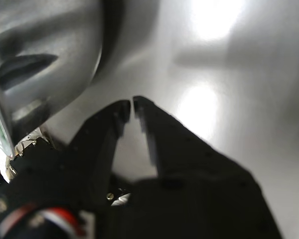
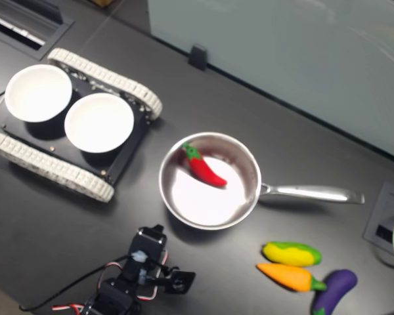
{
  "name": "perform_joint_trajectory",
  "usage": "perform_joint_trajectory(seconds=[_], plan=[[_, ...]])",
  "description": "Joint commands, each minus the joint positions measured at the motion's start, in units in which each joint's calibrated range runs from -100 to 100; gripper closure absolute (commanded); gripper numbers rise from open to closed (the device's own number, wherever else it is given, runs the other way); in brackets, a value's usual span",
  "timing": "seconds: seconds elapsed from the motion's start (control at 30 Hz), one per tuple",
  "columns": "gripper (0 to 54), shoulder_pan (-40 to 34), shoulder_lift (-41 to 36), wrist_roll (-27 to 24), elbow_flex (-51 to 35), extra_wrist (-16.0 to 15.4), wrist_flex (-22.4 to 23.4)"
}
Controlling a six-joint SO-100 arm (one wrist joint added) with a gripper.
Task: Pick up the chilli and place them in the pan
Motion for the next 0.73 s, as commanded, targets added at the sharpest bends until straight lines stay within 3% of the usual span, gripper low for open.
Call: perform_joint_trajectory(seconds=[0.0, 0.2, 0.27, 0.33, 0.7], plan=[[53.5, -2.00, -0.66, 1.47, -1.00, -0.71, -2.37], [53.5, -2.12, -0.66, 1.61, -1.00, -0.71, -2.28], [51.0, -2.12, -0.66, 1.61, -1.00, -0.71, -2.28], [53.4, -2.12, -0.66, 1.51, -1.00, -0.71, -2.28], [53.5, -2.58, -0.66, 1.90, -1.00, -0.71, -2.28]])
